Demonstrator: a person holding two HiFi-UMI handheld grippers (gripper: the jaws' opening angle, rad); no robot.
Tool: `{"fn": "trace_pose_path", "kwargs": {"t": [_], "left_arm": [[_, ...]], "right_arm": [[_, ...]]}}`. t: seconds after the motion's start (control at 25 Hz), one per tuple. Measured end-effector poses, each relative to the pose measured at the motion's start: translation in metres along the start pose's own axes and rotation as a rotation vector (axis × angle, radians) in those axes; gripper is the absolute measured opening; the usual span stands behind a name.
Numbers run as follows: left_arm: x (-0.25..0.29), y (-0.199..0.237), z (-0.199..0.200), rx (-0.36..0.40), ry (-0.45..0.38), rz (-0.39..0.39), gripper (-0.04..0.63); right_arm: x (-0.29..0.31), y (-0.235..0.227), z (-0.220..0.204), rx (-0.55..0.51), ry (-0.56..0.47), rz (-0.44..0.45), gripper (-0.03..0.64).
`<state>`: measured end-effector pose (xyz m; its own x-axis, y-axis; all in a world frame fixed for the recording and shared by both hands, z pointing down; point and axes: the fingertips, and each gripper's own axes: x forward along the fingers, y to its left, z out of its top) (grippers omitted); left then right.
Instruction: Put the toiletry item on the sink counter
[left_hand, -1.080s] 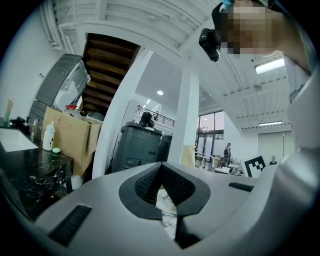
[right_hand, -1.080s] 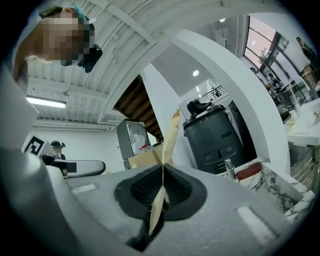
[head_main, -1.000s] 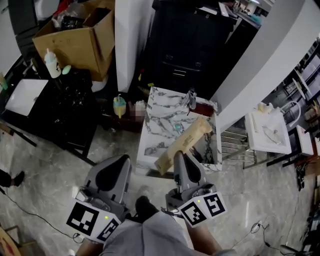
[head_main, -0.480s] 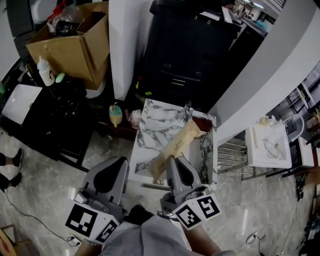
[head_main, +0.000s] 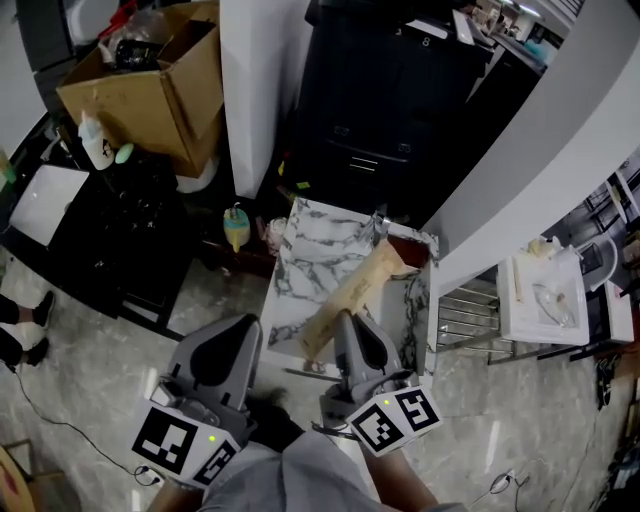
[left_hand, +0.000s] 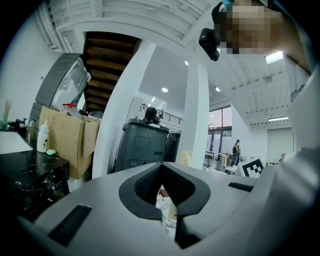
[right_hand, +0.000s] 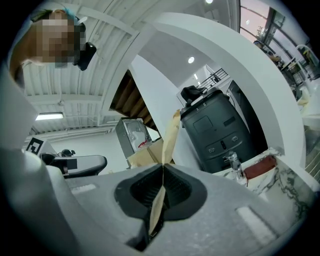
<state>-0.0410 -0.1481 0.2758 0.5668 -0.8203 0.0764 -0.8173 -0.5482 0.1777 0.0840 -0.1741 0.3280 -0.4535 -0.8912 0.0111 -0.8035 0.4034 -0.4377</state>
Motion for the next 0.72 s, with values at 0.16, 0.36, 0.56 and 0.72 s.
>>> {"fn": "trace_pose_path", "kwargs": {"t": [0.16,0.36,0.56,0.72], "left_arm": [[0.005,0.003,0.0,0.0,0.01,-0.007,0.005],[0.015,0.009,0.0,-0.001,0.01,-0.024,0.005],[0.027,0.025,0.002,-0.001,0.008,-0.04,0.005],[0.037,0.042,0.007,-0.006,0.011,-0.049,0.005]], "right_arm": [[0.006,-0.005,-0.002,0.024,0.002,-0.008,-0.001],[0.019,-0.015,-0.004,0.058,0.006,-0.021,0.0],[0.042,-0.021,-0.012,0.112,0.021,-0.034,-0.002],[0.065,-0.027,-0.014,0.142,0.031,-0.05,-0.002]]}}
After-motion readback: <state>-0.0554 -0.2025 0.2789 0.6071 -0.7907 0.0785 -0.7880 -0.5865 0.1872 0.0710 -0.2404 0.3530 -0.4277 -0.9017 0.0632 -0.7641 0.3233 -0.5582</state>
